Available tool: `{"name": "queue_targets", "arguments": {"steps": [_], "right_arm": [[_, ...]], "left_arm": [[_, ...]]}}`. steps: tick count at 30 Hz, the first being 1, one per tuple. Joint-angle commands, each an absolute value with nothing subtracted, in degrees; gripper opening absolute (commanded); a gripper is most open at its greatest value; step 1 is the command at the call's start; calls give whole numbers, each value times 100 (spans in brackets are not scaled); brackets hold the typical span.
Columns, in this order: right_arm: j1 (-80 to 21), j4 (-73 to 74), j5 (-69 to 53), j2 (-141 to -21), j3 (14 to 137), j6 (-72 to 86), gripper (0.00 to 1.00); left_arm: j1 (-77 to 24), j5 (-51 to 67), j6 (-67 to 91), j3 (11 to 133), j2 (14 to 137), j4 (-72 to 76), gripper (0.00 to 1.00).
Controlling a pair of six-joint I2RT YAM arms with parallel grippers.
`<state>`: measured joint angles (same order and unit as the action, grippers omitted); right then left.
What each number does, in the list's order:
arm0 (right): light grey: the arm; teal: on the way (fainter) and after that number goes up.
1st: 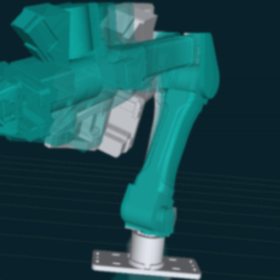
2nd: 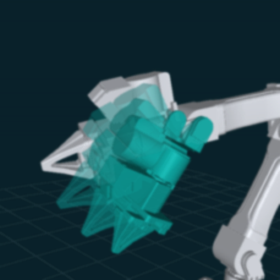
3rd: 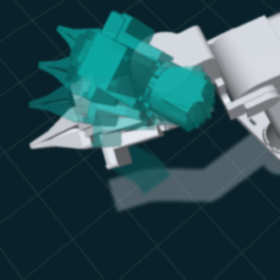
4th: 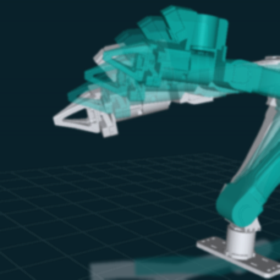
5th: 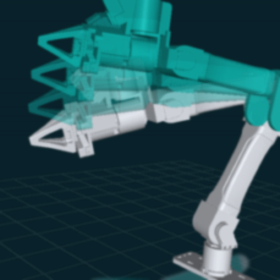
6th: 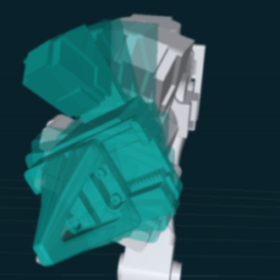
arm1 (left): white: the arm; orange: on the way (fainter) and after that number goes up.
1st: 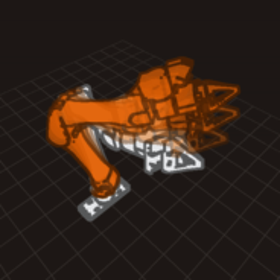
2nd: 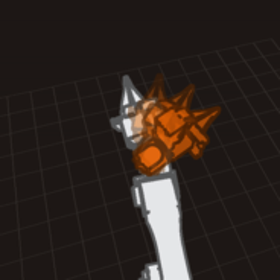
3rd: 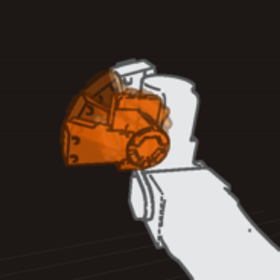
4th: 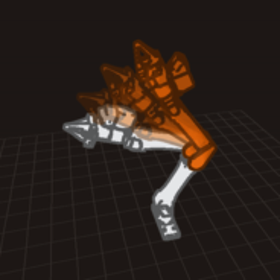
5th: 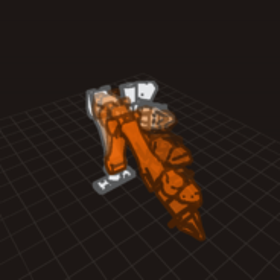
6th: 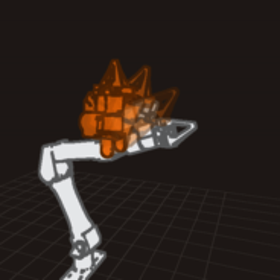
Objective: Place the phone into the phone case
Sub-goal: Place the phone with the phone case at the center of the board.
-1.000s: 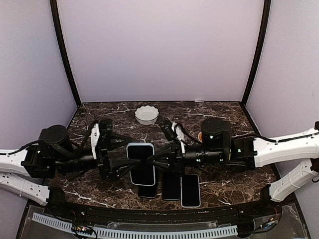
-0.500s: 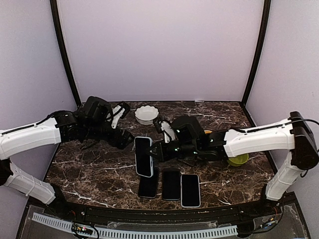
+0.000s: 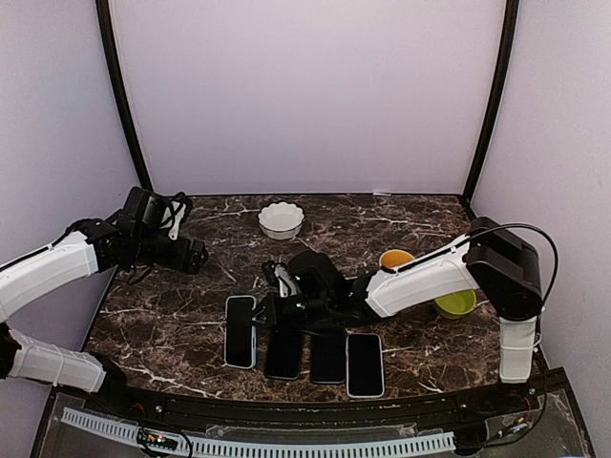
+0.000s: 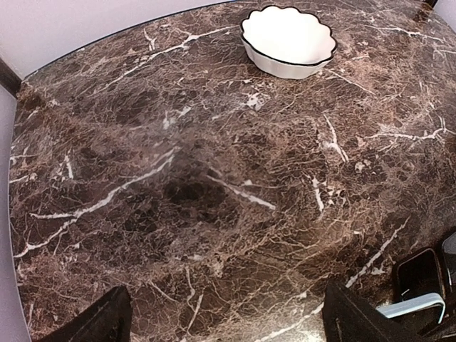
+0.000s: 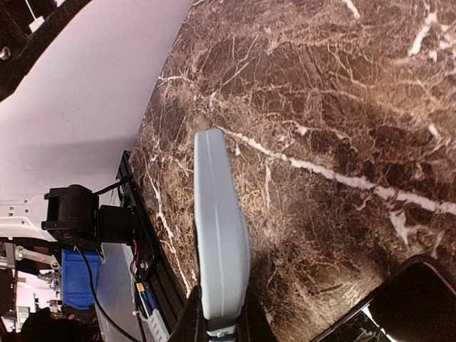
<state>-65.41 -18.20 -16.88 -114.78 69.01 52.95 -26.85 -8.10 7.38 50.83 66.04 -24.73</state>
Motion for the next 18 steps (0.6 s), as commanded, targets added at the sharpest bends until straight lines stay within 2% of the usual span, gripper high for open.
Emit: {"name": "queue_targets", "arguments": {"steps": [1, 7, 13, 16, 18], "right_arm": [[-6627, -3157, -2014, -11488, 6866, 6078, 0], [-6645, -3415, -2139, -11891, 6856, 6460, 0], [-6648, -2993, -2036, -11973, 6789, 6347, 13], [-6652, -2835, -1938, -11999, 6791, 6288, 24], [-6653, -2609, -1848, -11996, 6831, 6190, 28]], "left_arm": [[-2615, -802, 746, 4999, 6485, -2322, 95], [-2610, -788, 713, 4949, 6421, -2268, 95], [-2610, -671, 686, 4948, 6438, -2239, 94], [-2610, -649, 678, 4948, 6442, -2234, 94], [-2610, -649, 673, 4942, 6450, -2236, 94]]}}
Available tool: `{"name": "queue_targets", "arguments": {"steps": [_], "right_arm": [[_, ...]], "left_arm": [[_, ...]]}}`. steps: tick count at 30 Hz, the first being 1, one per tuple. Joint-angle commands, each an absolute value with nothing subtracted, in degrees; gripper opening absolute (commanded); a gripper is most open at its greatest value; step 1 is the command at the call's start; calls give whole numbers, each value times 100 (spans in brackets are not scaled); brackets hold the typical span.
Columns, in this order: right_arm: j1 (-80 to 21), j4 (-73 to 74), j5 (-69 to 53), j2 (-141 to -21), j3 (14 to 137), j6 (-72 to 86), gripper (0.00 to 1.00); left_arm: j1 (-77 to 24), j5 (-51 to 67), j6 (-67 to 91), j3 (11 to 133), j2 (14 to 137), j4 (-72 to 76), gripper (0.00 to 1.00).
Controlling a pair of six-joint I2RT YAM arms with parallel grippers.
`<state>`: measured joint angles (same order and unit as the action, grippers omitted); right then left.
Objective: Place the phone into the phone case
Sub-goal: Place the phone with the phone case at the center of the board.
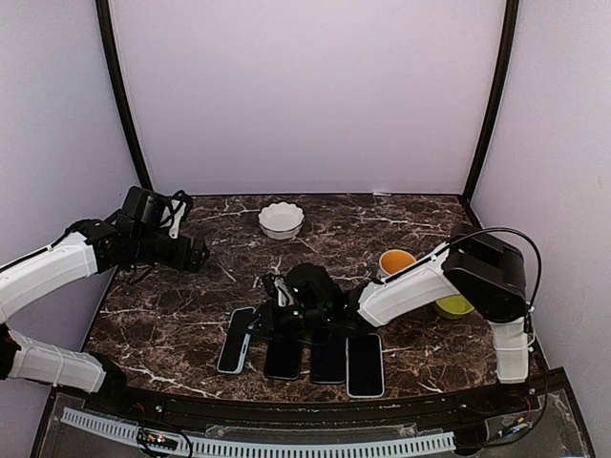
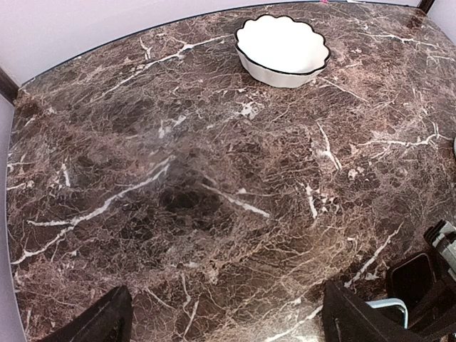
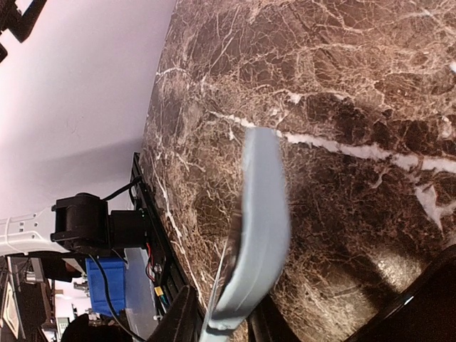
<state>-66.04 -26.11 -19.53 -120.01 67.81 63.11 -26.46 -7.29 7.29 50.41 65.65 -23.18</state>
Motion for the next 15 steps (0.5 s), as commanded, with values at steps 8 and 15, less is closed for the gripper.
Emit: {"name": "queue_targets", "arguments": {"steps": [8, 15], "right_arm": [[-6718, -1555, -1442, -11936, 7101, 5729, 35], [-6791, -989, -1207, -11962, 7365, 5464, 35]], "left_arm": [[-2610, -556, 655, 4939, 6453, -2203, 94], [-2610, -521, 643, 4931, 6444, -2189, 94]]}}
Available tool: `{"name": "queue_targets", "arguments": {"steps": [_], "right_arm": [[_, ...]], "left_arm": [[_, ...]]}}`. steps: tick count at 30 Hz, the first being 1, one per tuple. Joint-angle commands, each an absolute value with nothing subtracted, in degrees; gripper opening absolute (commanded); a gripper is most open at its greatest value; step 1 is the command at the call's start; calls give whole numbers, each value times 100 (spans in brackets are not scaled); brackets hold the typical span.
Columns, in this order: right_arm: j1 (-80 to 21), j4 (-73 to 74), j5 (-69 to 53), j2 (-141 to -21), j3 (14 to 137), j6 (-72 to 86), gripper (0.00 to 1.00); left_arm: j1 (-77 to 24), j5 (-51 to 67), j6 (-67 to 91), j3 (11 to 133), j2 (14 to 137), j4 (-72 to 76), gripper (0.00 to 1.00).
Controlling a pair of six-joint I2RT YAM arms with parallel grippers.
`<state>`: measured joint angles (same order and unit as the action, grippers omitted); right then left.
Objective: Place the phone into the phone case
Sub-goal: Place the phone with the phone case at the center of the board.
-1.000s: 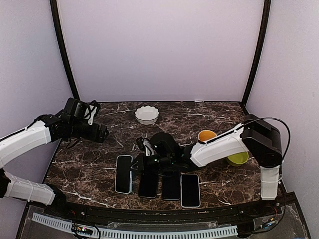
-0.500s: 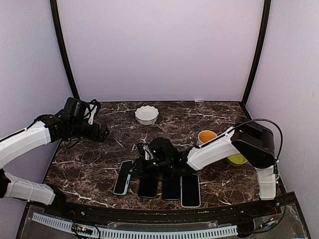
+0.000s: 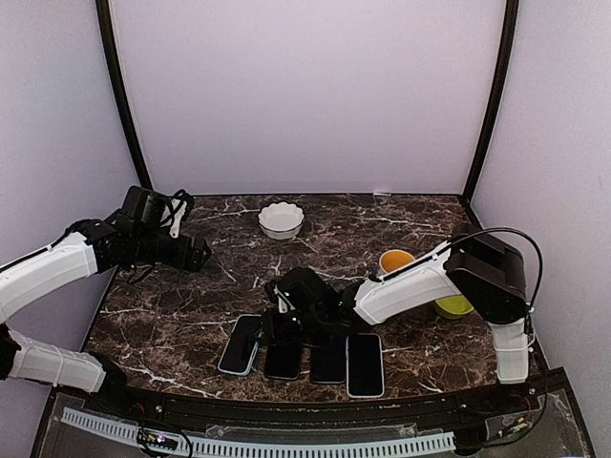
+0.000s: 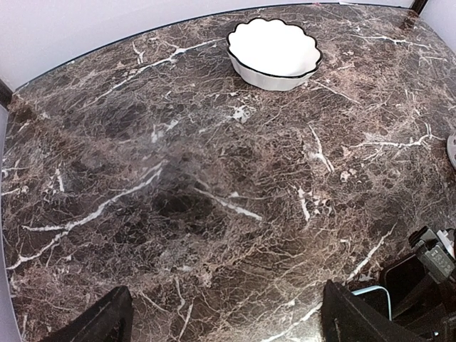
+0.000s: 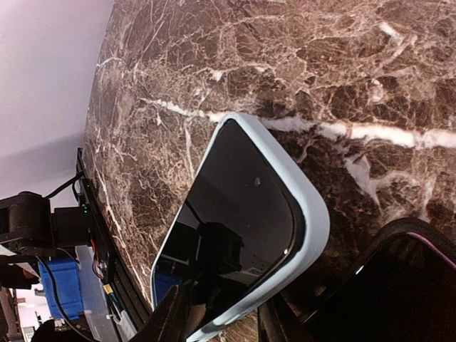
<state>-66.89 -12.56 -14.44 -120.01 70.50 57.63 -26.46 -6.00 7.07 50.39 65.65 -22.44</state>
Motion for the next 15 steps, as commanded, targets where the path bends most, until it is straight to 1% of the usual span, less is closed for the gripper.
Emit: {"name": "queue_targets", "arguments": {"steps": [1, 5, 11, 15], "right_arm": [[-6798, -892, -1155, -11984, 7418, 5414, 35], [-6816, -472, -986, -12081, 7664, 5223, 35], [-6872, 412, -525, -12095, 8100, 4796, 40], [-6882, 572, -498, -12040, 8196, 4691, 41]], "left_arm": [[-2610, -510, 642, 4931, 6443, -2184, 94], [-2610, -468, 625, 4923, 6442, -2179, 93], [-2610, -453, 617, 4906, 6434, -2176, 93], [-2610, -441, 607, 4914, 6440, -2174, 93]]}}
